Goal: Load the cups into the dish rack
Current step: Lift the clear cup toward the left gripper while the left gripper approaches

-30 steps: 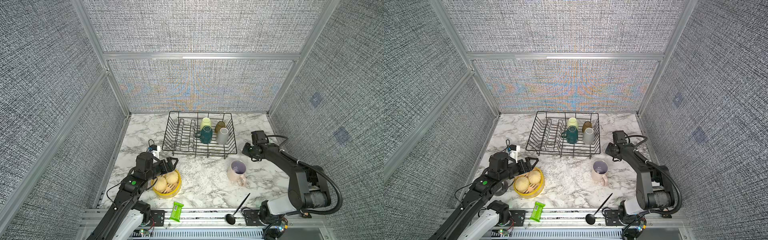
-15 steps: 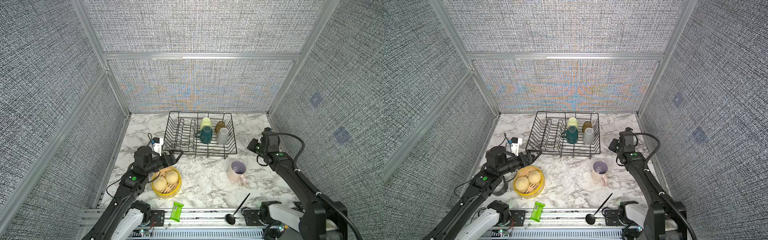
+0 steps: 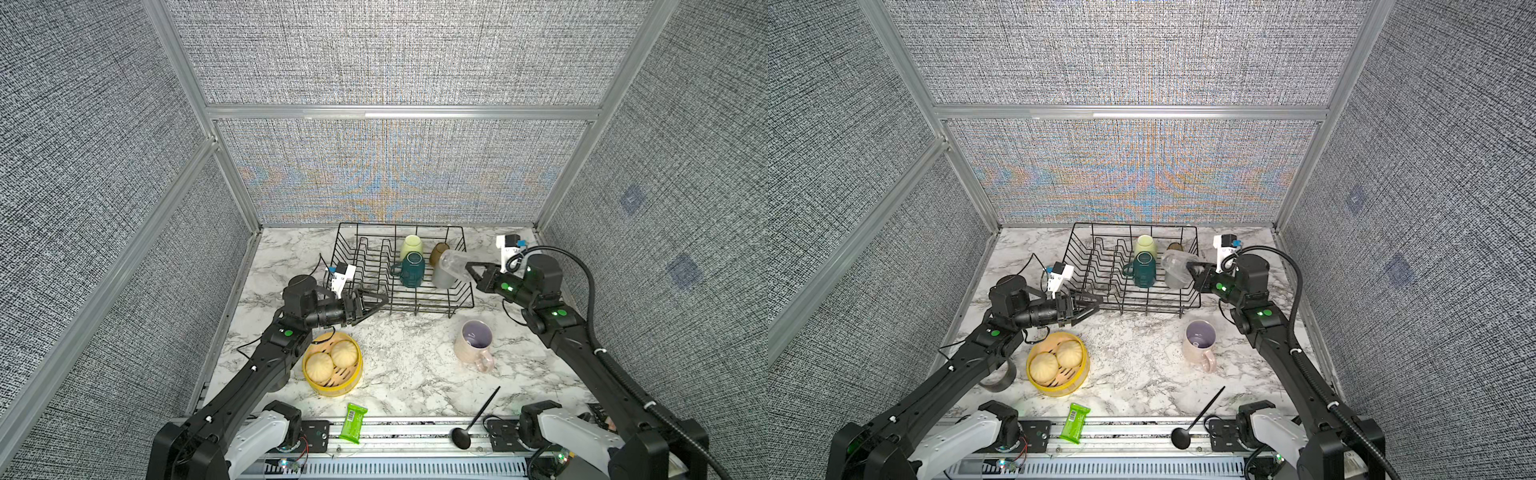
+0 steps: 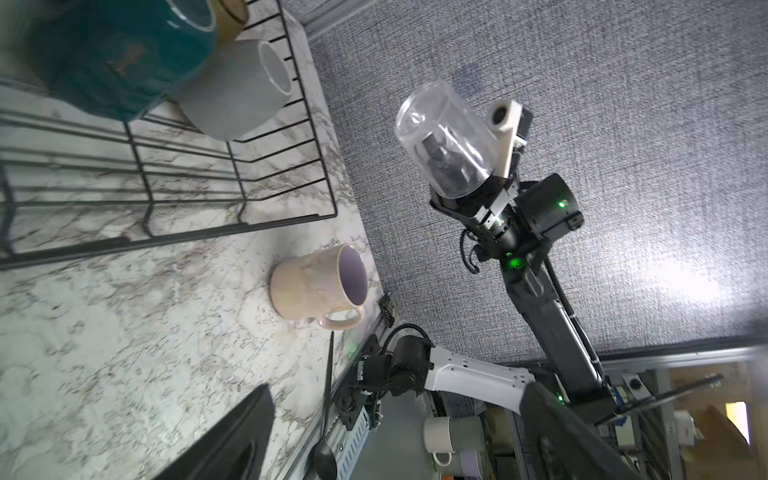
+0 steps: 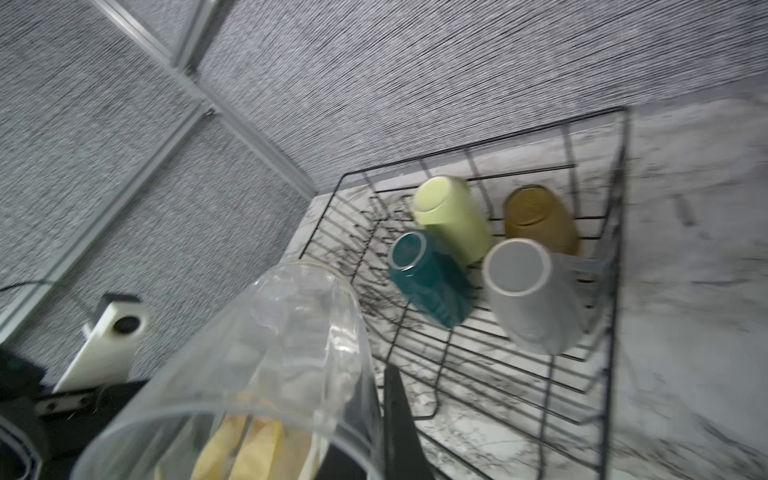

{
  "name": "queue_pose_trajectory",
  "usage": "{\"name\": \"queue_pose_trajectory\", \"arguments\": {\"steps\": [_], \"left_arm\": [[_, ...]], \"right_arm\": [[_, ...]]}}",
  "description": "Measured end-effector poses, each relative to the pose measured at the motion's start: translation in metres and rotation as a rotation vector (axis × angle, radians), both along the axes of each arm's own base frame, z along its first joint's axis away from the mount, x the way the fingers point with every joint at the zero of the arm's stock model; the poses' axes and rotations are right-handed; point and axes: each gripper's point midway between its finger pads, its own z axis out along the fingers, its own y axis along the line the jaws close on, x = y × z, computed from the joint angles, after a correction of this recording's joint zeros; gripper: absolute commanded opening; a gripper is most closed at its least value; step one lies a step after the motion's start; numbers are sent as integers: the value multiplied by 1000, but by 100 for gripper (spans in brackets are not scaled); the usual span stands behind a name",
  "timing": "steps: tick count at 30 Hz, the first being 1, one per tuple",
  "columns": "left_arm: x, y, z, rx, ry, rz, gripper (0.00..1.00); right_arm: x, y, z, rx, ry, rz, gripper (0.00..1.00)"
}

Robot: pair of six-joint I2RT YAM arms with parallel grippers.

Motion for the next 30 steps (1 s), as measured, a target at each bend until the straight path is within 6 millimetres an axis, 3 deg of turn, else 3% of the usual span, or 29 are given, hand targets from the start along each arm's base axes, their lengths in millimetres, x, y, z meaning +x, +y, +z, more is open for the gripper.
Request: {"name": "queue_pose_trajectory", "arguments": {"steps": [6,14,17,24,30], "left_arm": [[3,-10,20,-103,-1,-65,97],[-5,-19,43,-169,-22,-129,100],[-11,-25,49,-176,-30,-161,100],[-24,-47,44,-151,-31,-243,97],[-36,-57,43,-129,-53,-288,94]], "right_arm": [[-34,63,34,11,-133,287,0],[-94,120,31,-76,-302,568,0],[-107,128,29,-108,-365,617,0],[-108,133,16,-167,-466,620,0],[-111,132,17,-184,-572,615,0]]}}
